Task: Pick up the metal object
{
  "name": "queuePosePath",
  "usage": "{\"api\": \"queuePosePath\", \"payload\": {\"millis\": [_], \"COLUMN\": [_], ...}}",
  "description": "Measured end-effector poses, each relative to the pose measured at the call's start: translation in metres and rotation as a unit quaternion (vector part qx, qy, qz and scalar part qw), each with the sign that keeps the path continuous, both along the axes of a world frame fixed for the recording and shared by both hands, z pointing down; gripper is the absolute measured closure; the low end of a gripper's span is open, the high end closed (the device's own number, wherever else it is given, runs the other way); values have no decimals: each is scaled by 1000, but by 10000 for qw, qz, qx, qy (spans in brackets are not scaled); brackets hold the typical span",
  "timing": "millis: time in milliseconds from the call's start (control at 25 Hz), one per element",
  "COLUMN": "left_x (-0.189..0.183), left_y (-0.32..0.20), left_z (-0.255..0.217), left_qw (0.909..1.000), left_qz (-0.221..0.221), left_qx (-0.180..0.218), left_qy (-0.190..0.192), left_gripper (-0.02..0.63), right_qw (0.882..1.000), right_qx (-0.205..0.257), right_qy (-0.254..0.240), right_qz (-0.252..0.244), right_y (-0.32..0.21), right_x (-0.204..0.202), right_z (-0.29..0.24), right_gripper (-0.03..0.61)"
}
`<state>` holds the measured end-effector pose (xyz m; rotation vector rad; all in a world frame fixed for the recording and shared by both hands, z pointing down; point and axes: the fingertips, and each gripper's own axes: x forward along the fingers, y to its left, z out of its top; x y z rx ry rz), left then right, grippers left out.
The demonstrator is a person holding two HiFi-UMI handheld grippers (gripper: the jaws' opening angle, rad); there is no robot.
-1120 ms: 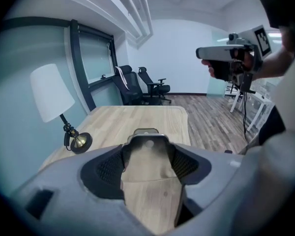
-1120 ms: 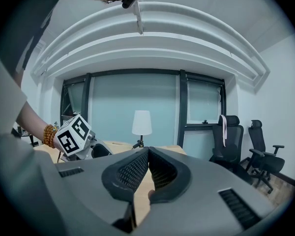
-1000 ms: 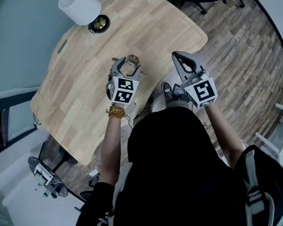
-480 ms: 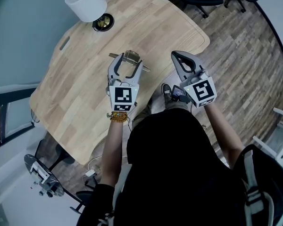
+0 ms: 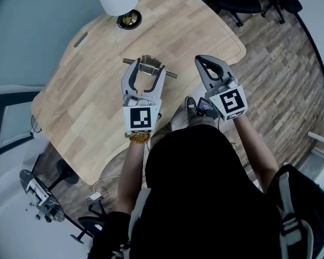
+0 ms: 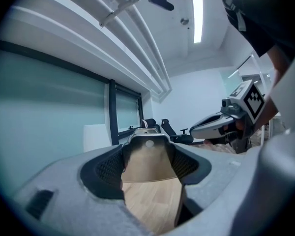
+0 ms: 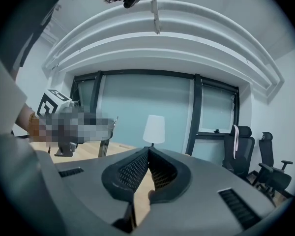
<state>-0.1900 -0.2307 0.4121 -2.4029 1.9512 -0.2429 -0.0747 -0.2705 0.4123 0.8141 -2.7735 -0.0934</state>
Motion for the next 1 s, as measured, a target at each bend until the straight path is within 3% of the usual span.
{"api": "queuePosePath", "payload": {"millis": [400,600,1000], "left_x": [-44,-45,-52], "left_y": [46,50,56], "left_z": [-22,-30,-32], "left_qw": [9980,9974,9969], "left_qz": [-268,-291,-178], "left_qx": [458,614,652], "left_qy": [357,255,410], "left_gripper": [316,316,316], "right_qw": [9996,9996,9988], "right_qx": [182,202,265], "right_qy": [197,152,381], "right_qz": [-124,-87,-145], "right_y": [37,36,45], "right_x": [-48,-50,-66], "right_z": [-4,-11,-15], "right_gripper": [575,575,575]}}
